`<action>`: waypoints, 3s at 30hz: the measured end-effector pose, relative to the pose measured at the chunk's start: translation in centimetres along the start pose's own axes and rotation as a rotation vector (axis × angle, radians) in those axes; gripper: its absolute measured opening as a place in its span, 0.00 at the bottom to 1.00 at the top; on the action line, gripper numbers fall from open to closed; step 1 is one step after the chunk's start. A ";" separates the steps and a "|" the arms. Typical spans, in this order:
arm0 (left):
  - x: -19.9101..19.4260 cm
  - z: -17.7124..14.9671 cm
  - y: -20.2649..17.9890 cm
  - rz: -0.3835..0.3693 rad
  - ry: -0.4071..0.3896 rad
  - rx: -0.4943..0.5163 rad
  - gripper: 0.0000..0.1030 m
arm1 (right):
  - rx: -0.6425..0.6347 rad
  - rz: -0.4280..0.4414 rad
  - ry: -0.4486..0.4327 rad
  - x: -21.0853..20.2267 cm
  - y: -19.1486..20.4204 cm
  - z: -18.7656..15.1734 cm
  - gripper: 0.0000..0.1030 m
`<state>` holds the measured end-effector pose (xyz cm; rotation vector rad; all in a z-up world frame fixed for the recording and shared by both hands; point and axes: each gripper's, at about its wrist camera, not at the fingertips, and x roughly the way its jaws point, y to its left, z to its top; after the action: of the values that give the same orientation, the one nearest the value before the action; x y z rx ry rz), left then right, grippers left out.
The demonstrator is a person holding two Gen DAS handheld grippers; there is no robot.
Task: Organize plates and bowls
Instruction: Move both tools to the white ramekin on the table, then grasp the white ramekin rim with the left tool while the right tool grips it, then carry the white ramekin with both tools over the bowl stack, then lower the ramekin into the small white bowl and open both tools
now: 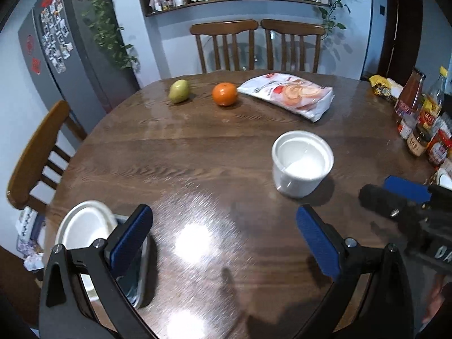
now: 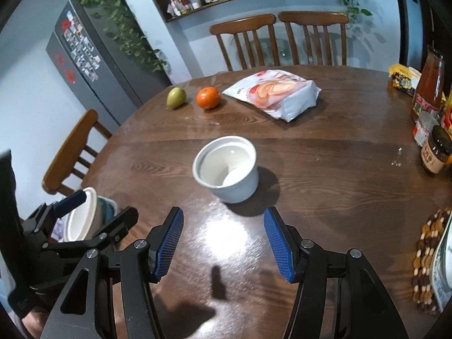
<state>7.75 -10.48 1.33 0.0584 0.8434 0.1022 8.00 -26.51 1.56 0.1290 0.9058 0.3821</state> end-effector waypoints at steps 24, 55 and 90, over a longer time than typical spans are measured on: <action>11.9 4.6 -4.8 -0.153 0.249 0.068 0.43 | 0.135 -0.005 0.214 11.2 -3.6 5.3 0.22; -2.7 -0.9 10.2 0.068 -0.057 -0.066 0.17 | -0.114 0.189 0.114 4.7 15.6 2.8 0.13; -0.7 -5.0 21.5 0.041 0.104 -0.163 0.43 | -0.154 0.169 0.270 11.7 26.2 -0.3 0.15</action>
<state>2.11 10.88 0.52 -0.0830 0.9351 0.2135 7.23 2.09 -0.33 0.0122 1.1309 0.6357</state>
